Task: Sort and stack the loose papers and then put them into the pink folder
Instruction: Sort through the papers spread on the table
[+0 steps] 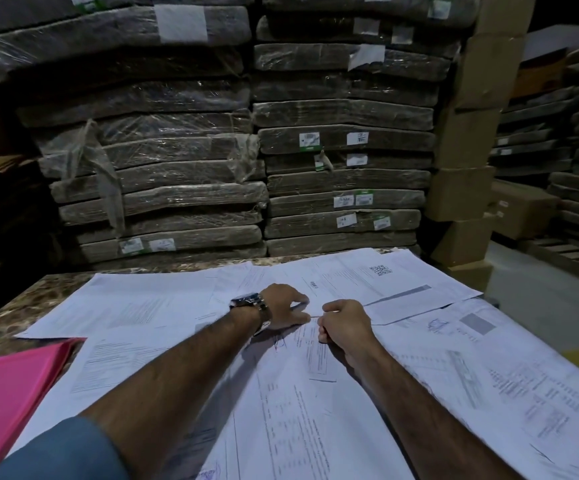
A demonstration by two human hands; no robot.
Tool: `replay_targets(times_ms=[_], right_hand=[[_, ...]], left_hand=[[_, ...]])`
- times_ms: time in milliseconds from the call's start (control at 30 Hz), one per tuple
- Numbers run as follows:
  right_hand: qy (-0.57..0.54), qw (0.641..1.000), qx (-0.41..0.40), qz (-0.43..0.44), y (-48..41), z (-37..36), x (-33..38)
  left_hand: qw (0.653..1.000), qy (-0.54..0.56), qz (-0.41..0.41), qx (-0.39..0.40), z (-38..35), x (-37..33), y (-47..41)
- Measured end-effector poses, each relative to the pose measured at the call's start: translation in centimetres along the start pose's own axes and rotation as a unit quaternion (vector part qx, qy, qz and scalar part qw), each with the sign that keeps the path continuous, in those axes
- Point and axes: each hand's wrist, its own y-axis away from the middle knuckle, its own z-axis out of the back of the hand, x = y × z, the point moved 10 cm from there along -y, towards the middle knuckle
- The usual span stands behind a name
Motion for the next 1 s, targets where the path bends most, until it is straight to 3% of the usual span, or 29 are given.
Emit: replay_targets(times_ms=[200, 367, 533, 667, 767, 900, 967, 1000], right_hand=[[0.013, 1.0, -0.012, 0.007, 0.3, 0.2, 0.4], [-0.054, 0.998, -0.003, 0.015, 0.7, -0.2, 1.0], [-0.132, 0.991, -0.008, -0.001, -0.1, 0.1, 0.1], [-0.111, 0.993, -0.029, 0.01, -0.3, 1.0, 0.0], [-0.114, 0.993, -0.027, 0.012, 0.3, 1.7, 0.8], [-0.138, 0.989, 0.024, 0.053, 1.9, 1.7, 2.7], [-0.161, 0.984, 0.059, 0.058, 2.6, 1.0, 3.2], [-0.173, 0.98, 0.077, 0.057, 3.1, 0.6, 3.5]], left_hand=[[0.996, -0.053, -0.025, -0.067, 1.2, -1.1, 0.9], [0.994, -0.057, -0.021, -0.089, 2.0, -1.7, 1.3], [0.99, -0.072, -0.083, -0.092, 3.1, -4.6, 3.8], [0.987, -0.077, -0.093, -0.104, 3.8, -4.8, 5.3], [0.994, 0.032, -0.02, -0.099, 4.6, -0.8, 5.7], [0.971, 0.197, 0.067, -0.112, 5.8, 4.7, 7.4], [0.94, 0.297, 0.117, -0.123, 5.6, 7.4, 8.6], [0.905, 0.385, 0.142, -0.117, 5.0, 8.7, 9.1]])
